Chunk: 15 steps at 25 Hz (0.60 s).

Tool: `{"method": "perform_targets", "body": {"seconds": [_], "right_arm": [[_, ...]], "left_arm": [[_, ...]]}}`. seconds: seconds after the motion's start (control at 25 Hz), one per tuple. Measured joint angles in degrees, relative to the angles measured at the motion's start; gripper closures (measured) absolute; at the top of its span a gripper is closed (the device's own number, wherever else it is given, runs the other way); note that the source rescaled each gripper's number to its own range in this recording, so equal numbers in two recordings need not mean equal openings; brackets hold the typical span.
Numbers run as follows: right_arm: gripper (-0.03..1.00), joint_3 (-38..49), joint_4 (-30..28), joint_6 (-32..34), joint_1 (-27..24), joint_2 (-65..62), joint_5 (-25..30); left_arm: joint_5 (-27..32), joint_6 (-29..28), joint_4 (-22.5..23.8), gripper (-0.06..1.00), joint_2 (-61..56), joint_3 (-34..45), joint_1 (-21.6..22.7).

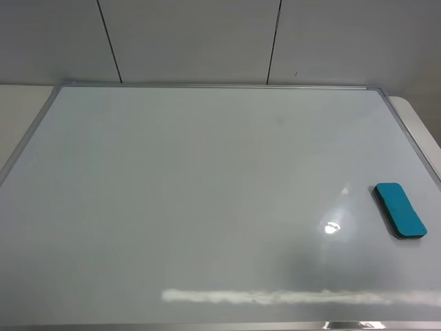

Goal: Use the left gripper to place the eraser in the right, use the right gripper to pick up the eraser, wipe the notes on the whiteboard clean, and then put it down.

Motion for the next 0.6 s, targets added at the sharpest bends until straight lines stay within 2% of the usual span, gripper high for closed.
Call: {"method": "perform_targets", "body": {"seconds": [0.6], "right_arm": [[-0.03, 0.0, 0.0, 0.6, 0.0, 0.0, 0.0]], "left_arm": [[0.0, 0.0, 0.0, -0.06, 0.0, 0.0, 0.0]]}}
